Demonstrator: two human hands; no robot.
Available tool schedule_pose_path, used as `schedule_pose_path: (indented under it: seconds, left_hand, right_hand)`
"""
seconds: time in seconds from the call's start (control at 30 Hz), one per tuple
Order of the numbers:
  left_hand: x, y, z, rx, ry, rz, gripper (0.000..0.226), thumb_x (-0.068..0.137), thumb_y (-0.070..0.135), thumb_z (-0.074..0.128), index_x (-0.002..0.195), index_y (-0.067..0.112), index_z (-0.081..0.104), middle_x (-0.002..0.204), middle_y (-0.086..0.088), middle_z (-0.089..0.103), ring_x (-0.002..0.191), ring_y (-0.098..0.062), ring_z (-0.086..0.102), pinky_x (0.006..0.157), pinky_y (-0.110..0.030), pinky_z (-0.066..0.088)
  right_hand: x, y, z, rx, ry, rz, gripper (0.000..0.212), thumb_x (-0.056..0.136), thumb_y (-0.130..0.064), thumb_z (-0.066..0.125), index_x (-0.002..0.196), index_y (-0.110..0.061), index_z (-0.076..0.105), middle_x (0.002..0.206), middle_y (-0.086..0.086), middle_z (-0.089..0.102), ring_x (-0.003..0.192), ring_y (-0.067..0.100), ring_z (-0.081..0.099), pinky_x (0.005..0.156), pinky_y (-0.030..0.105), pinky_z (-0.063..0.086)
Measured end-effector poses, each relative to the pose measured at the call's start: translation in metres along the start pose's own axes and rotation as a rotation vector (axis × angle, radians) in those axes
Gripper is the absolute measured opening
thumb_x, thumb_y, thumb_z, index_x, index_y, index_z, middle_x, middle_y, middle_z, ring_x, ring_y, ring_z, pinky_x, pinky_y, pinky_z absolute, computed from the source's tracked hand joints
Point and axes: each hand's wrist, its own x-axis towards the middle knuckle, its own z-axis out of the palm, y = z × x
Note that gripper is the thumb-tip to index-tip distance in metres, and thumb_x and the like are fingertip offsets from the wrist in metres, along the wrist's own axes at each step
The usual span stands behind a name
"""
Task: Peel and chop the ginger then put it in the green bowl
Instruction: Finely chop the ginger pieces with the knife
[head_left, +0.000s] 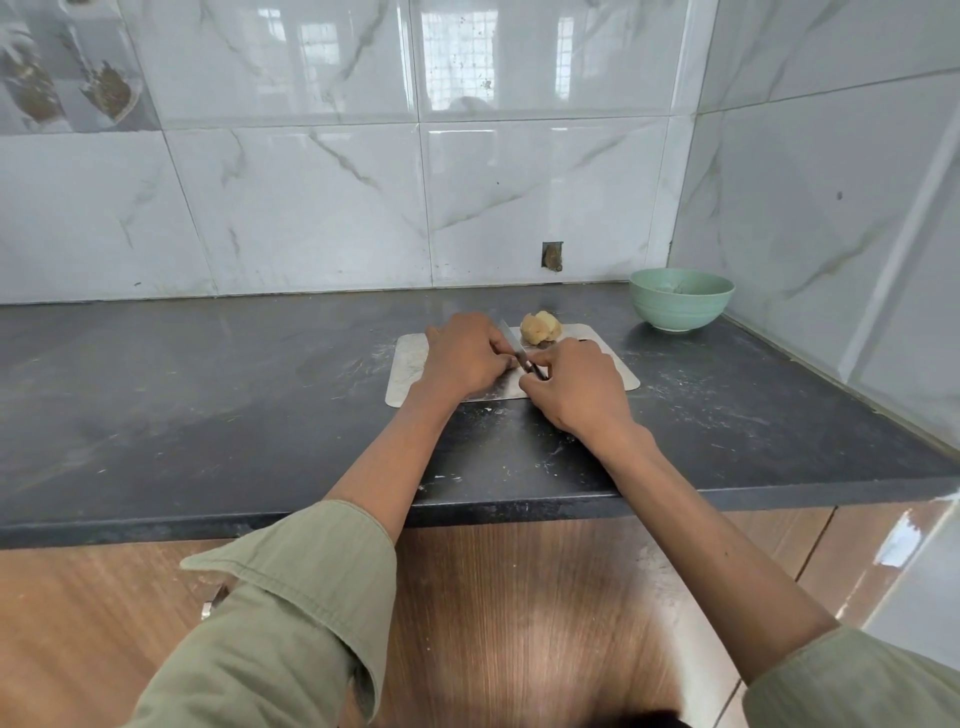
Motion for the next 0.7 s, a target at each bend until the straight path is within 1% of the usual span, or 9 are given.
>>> schedule_pose_path:
  seconds: [0.1, 0.17, 0.23, 0.3, 0.37, 0.47, 0.6, 0.67, 0.7]
  left_hand:
    - [0.001, -0.001, 0.001, -0.014, 0.000, 0.002, 0.009, 0.082, 0.029, 0.081, 0.076, 0.037, 0.082, 0.071, 0.016, 0.074, 0.088, -0.010, 0.066, 0.095, -0.047, 0.043]
    - [0.002, -0.002, 0.003, -0.016, -0.003, 0.005, 0.009, 0.082, 0.029, 0.081, 0.076, 0.036, 0.082, 0.071, 0.016, 0.074, 0.087, -0.010, 0.066, 0.096, -0.047, 0.044]
    - [0.002, -0.003, 0.004, -0.015, -0.009, 0.009, 0.008, 0.081, 0.030, 0.082, 0.076, 0.036, 0.082, 0.072, 0.016, 0.074, 0.087, -0.010, 0.067, 0.095, -0.047, 0.046]
    - [0.002, -0.004, 0.003, -0.029, -0.021, 0.019, 0.007, 0.081, 0.030, 0.083, 0.076, 0.035, 0.082, 0.074, 0.016, 0.075, 0.087, -0.010, 0.068, 0.092, -0.048, 0.050]
    - [0.003, -0.005, 0.002, -0.042, -0.025, 0.031, 0.006, 0.081, 0.029, 0.084, 0.077, 0.034, 0.082, 0.075, 0.015, 0.076, 0.085, -0.009, 0.069, 0.088, -0.047, 0.053]
    - [0.003, -0.004, 0.001, -0.026, -0.026, 0.047, 0.003, 0.081, 0.029, 0.084, 0.080, 0.032, 0.084, 0.077, 0.015, 0.076, 0.083, -0.007, 0.069, 0.083, -0.042, 0.056]
    - [0.001, -0.003, -0.002, -0.002, -0.036, 0.055, 0.005, 0.081, 0.029, 0.084, 0.079, 0.034, 0.083, 0.069, 0.027, 0.068, 0.085, -0.008, 0.069, 0.085, -0.042, 0.054]
    - [0.002, -0.003, -0.001, -0.007, -0.031, 0.062, 0.005, 0.081, 0.029, 0.084, 0.078, 0.033, 0.083, 0.065, 0.028, 0.065, 0.083, -0.006, 0.069, 0.083, -0.042, 0.055]
    - [0.002, -0.004, 0.000, -0.010, -0.026, 0.059, 0.004, 0.081, 0.029, 0.084, 0.078, 0.032, 0.083, 0.064, 0.028, 0.065, 0.081, -0.004, 0.068, 0.082, -0.041, 0.056]
  right_hand:
    - [0.001, -0.001, 0.001, -0.006, -0.020, -0.002, 0.036, 0.078, -0.044, 0.053, 0.096, -0.026, 0.078, 0.071, 0.004, 0.059, 0.079, 0.032, 0.054, 0.063, 0.035, 0.042]
    - [0.004, 0.001, 0.001, 0.007, -0.058, 0.005, 0.040, 0.075, -0.044, 0.050, 0.096, -0.024, 0.078, 0.073, 0.005, 0.060, 0.081, 0.033, 0.055, 0.064, 0.035, 0.044]
    - [0.006, 0.001, 0.000, -0.003, -0.095, 0.005, 0.030, 0.077, -0.040, 0.054, 0.088, -0.021, 0.075, 0.070, 0.004, 0.056, 0.079, 0.033, 0.054, 0.063, 0.034, 0.038]
    - [0.007, -0.001, -0.003, -0.042, -0.121, -0.016, 0.018, 0.082, -0.033, 0.059, 0.073, -0.018, 0.064, 0.064, 0.002, 0.047, 0.075, 0.033, 0.050, 0.065, 0.033, 0.031]
    - [0.008, -0.002, -0.004, -0.061, -0.139, -0.028, 0.024, 0.085, -0.029, 0.061, 0.065, -0.020, 0.051, 0.062, -0.001, 0.043, 0.074, 0.033, 0.048, 0.068, 0.033, 0.029]
    - [0.010, -0.001, -0.004, -0.032, -0.155, 0.005, 0.023, 0.083, -0.031, 0.061, 0.066, -0.019, 0.050, 0.063, 0.001, 0.044, 0.074, 0.035, 0.049, 0.063, 0.033, 0.031]
    - [0.013, -0.002, -0.007, -0.044, -0.177, -0.026, 0.039, 0.085, -0.025, 0.063, 0.057, -0.022, 0.037, 0.059, 0.000, 0.039, 0.070, 0.032, 0.044, 0.065, 0.032, 0.028]
    - [0.016, -0.001, -0.007, -0.033, -0.184, -0.023, 0.039, 0.085, -0.026, 0.064, 0.058, -0.022, 0.036, 0.058, -0.001, 0.039, 0.071, 0.032, 0.045, 0.064, 0.032, 0.028]
    - [0.016, -0.001, -0.005, -0.033, -0.176, -0.022, 0.036, 0.084, -0.027, 0.064, 0.060, -0.021, 0.039, 0.060, -0.002, 0.040, 0.072, 0.033, 0.047, 0.063, 0.031, 0.029]
